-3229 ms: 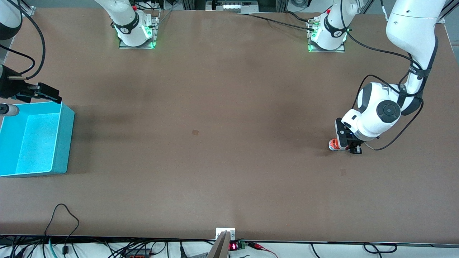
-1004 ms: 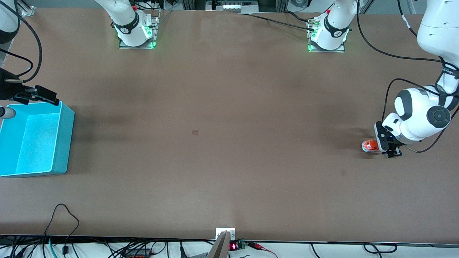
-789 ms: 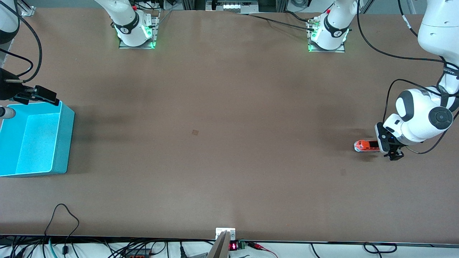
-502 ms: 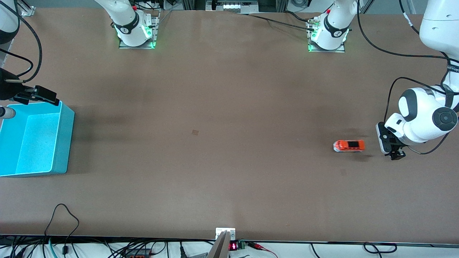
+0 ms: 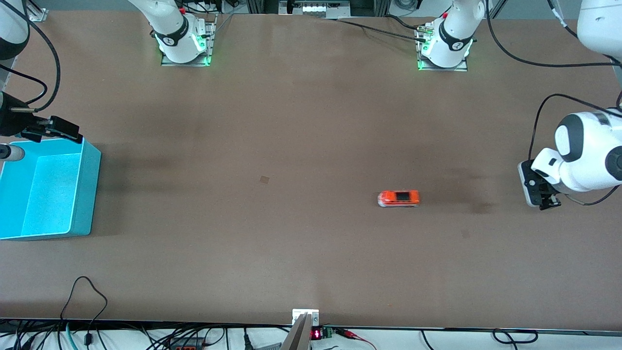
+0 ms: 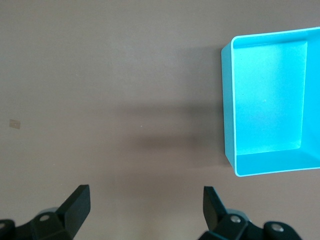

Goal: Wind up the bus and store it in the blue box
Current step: 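Release the bus and raise the left gripper as it rolls away, then lower the right gripper over the bus beside the cyan box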

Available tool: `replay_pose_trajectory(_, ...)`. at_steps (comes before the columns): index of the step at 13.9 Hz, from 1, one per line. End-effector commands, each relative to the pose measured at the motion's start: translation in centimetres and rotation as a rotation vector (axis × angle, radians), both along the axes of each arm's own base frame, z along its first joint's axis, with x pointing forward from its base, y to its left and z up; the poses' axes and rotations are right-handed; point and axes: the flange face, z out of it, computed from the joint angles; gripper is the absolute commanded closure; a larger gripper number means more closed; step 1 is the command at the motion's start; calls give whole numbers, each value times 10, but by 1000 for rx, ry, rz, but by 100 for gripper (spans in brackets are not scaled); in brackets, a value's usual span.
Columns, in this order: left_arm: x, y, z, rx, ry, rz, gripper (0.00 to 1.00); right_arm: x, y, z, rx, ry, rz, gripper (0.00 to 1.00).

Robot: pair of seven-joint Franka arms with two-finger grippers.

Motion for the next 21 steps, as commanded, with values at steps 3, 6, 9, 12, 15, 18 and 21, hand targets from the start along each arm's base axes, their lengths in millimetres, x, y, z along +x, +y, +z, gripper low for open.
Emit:
replay_pose_trajectory(3, -22, -3, 74, 53, 36, 168, 0, 5, 0, -12, -9, 18, 6, 0)
replay_pose_trajectory(6, -30, -22, 118, 85, 33, 290, 0, 5, 2, -12, -10, 21, 4, 0)
replay_pose_trajectory(9, -26, -33, 157, 107, 23, 387, 0, 6, 3, -14, -10, 24, 6, 0)
replay_pose_trajectory(12, -21, -42, 202, 71, 27, 489, 0, 7, 2, -22, -10, 41, 9, 0)
replay_pose_trajectory(15, -22, -74, 220, 37, 76, 640, 0, 10, 0, -30, -9, 56, 7, 0)
replay_pose_trajectory(18, -19, -102, 245, 66, 45, 779, 0, 11, 0, -34, -9, 64, 9, 0)
replay_pose_trajectory(21, -14, -116, 256, 72, 9, 862, 0, 12, -2, -39, -6, 75, 16, 0)
